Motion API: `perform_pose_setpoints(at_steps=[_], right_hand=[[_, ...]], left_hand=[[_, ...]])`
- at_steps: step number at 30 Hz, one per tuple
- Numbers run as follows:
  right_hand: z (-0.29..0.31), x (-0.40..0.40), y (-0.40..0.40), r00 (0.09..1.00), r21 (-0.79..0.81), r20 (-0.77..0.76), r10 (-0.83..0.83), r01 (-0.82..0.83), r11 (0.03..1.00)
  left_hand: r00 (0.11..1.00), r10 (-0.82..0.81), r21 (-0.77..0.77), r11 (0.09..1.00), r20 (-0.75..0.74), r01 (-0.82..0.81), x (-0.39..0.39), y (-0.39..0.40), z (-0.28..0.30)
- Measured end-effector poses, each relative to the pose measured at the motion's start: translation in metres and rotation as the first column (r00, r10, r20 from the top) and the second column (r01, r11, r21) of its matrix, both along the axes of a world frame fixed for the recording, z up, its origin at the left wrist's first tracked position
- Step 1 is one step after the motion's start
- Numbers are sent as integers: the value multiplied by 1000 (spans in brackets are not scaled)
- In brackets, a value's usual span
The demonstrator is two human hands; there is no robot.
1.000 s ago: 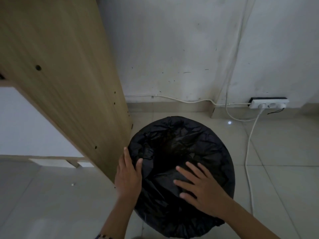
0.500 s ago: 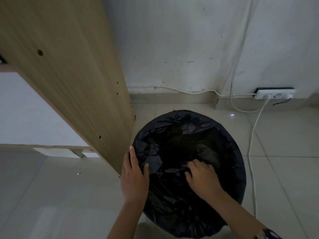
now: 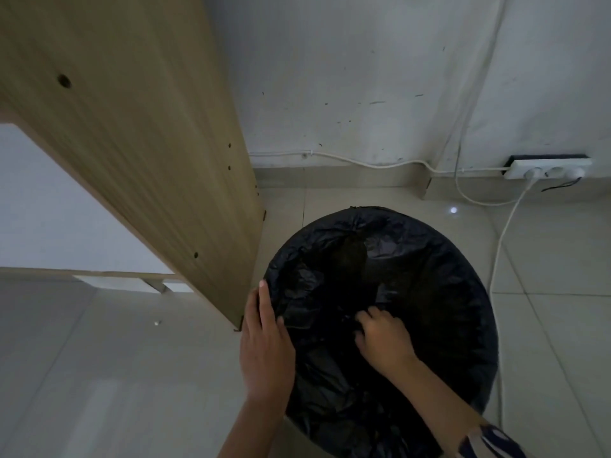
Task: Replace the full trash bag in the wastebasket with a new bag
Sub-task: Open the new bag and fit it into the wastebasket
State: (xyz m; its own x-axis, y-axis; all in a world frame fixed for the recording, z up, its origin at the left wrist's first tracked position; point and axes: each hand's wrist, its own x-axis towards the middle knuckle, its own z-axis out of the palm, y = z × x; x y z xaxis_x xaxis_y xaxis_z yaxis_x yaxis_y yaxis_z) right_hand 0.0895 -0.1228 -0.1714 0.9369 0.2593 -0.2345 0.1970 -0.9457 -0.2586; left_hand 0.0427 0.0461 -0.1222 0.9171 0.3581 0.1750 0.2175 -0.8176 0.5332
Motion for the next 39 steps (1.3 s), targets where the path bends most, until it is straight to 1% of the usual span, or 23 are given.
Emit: perform_pose_setpoints(at_steps=[1, 2, 5, 8, 10, 11, 12, 14, 15, 16, 17, 20, 22, 25, 27, 29, 30, 31, 33, 34, 36, 38, 39], right_hand=[[-2, -1, 4, 1000, 58, -4, 29, -29, 998], [-6, -1, 10, 993, 66, -91, 73, -67, 996], [-29, -1, 16, 854, -83, -515, 82, -145, 986], [-39, 2, 5, 774, -139, -633, 35, -158, 978], [-34, 2, -1, 797, -52, -602, 48, -99, 994], [-30, 4, -3, 842, 19, -537, 57, -56, 998], [-24, 5, -3, 907, 111, -417, 64, -20, 994], [-20, 10, -3, 999, 185, -24, 38, -33, 982], [-19, 13, -3, 987, 121, 161, 12, -32, 992], [-19, 18, -6, 970, 22, 244, -1, -5, 1000], [-19, 21, -9, 980, -100, 200, -6, 26, 995], [-34, 30, -28, 973, -328, -200, -117, 46, 943], [-34, 32, -34, 942, -358, -302, -146, 30, 933], [-25, 29, -24, 959, -176, -242, -145, 103, 979], [-25, 22, -12, 994, -64, -33, -103, 100, 993], [-33, 15, -3, 987, -7, 160, -32, 33, 999], [-36, 11, -2, 992, -41, 124, 35, -31, 999], [-38, 9, -3, 997, -121, -15, 78, -79, 990], [-44, 9, -13, 931, -382, -363, 39, -187, 905], [-46, 11, -19, 897, -455, -441, 2, -226, 861], [-50, 14, -25, 875, -489, -482, -34, -236, 840], [-42, 14, -23, 890, -406, -454, -35, -173, 897], [-37, 14, -19, 922, -321, -385, -39, -94, 942]], left_hand=[[1000, -5, -2, 1000, 3, 5, -1, 0, 0], [1000, -11, -3, 1000, 4, 11, -3, -1, 0], [998, -53, 35, 998, 32, 52, -5, -2, -2], [994, -90, 74, 994, 58, 86, -3, 1, -4], [992, -104, 79, 992, 64, 99, -3, 2, -4], [992, -108, 83, 991, 67, 103, -3, 2, -3], [992, -110, 84, 991, 68, 104, -3, 1, -3], [992, -106, 71, 992, 71, 101, -2, -1, -3], [992, -103, 65, 993, 72, 98, -2, -2, -2], [993, -98, 63, 994, 73, 93, -2, -3, -2], [993, -92, 64, 994, 71, 87, -2, -3, -2], [994, -83, 64, 995, 66, 78, -3, -3, -1], [995, -89, 70, 994, 54, 86, -3, -3, -1], [992, -108, 86, 991, 60, 102, -2, -3, -2], [992, -111, 78, 991, 64, 106, -2, -2, -1], [993, -104, 72, 992, 61, 99, -1, -1, -1], [993, -99, 71, 993, 58, 94, -1, 0, -1], [994, -94, 68, 994, 57, 90, -1, 0, -1], [994, -93, 55, 994, 50, 90, -2, -2, 0], [994, -98, 49, 994, 50, 95, -2, -4, 0], [992, -115, 46, 993, 57, 113, -2, -7, 1], [990, -126, 29, 992, 64, 124, 0, -9, 2], [990, -127, 15, 992, 66, 127, 0, -9, 2]])
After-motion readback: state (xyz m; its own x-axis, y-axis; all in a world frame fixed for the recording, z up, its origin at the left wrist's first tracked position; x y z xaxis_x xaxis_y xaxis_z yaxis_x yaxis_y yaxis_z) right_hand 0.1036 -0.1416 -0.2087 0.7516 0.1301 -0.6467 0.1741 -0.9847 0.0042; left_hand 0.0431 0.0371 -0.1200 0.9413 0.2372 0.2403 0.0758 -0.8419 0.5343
